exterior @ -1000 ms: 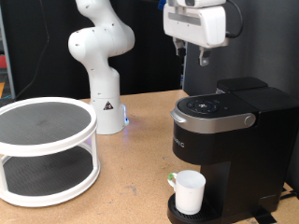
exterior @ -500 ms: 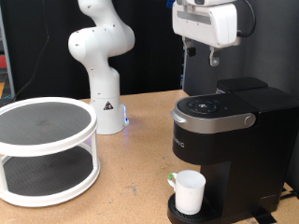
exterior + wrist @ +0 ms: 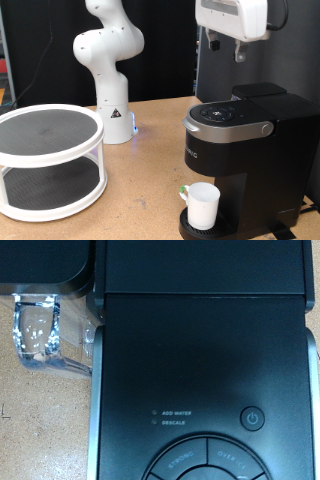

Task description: Make a cup of coffee with the keurig machine

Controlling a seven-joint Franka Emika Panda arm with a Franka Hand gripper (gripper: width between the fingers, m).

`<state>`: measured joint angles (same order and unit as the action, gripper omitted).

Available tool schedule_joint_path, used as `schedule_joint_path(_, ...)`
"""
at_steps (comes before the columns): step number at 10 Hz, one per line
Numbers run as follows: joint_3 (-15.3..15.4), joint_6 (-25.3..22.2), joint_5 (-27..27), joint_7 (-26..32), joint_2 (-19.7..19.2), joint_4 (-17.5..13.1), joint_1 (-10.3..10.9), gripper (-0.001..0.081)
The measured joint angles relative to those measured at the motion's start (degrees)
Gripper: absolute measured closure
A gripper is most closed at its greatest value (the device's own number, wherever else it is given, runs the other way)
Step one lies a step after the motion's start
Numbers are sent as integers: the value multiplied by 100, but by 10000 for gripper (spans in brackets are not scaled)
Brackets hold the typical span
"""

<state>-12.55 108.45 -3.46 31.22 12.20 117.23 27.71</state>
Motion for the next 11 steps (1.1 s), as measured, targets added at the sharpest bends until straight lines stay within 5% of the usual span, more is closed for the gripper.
schedule_joint_path(5,49,-31,-67,-1,-347,-382,11,-2)
schedule_joint_path(11,53,124,109,0,-373,-178,4,-2)
